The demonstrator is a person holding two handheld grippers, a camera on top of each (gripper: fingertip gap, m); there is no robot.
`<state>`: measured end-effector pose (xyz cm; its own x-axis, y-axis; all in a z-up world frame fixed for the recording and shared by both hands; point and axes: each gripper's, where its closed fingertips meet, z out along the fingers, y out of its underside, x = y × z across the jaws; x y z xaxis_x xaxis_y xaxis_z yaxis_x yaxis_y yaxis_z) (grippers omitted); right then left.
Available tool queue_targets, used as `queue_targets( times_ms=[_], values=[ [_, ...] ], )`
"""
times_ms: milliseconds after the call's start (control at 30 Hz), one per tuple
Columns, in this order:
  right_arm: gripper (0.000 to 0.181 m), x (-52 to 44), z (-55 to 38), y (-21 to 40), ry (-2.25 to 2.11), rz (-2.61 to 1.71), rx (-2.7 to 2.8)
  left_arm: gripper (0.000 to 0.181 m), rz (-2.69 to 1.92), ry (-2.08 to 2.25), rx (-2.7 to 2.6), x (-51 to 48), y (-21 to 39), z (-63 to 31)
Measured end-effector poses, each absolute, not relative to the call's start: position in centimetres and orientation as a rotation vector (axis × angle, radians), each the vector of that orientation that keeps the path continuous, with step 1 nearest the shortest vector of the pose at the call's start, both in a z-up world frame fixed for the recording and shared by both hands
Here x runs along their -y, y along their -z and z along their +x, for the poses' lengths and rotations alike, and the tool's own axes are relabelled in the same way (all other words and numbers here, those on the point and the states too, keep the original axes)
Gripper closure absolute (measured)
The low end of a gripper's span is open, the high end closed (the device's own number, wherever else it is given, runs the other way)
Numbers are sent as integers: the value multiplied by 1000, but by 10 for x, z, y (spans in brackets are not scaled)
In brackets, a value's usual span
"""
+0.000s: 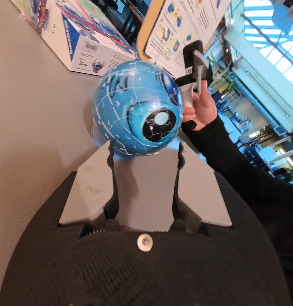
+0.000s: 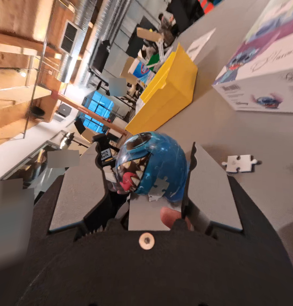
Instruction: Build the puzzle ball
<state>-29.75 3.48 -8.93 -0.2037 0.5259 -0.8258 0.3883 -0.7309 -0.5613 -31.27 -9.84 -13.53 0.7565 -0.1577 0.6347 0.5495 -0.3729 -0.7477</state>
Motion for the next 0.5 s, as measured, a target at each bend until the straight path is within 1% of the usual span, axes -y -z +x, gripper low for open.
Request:
queue_targets(
  times_ms=[133, 233, 400, 500],
  values=[
    [77, -26, -315, 120, -1981, -2084, 1241, 101, -1808, 848, 362, 94, 139, -314],
    [77, -12, -320, 124, -2050, -2100, 1307, 103, -1804, 864, 360, 89, 140, -313],
    [83, 7, -324, 125, -2171, -2084, 1362, 109, -1800, 842, 350, 85, 142, -320],
    [81, 7, -325, 124, -2163, -2048, 1363, 111, -1783, 852, 339, 82, 140, -324]
  ],
)
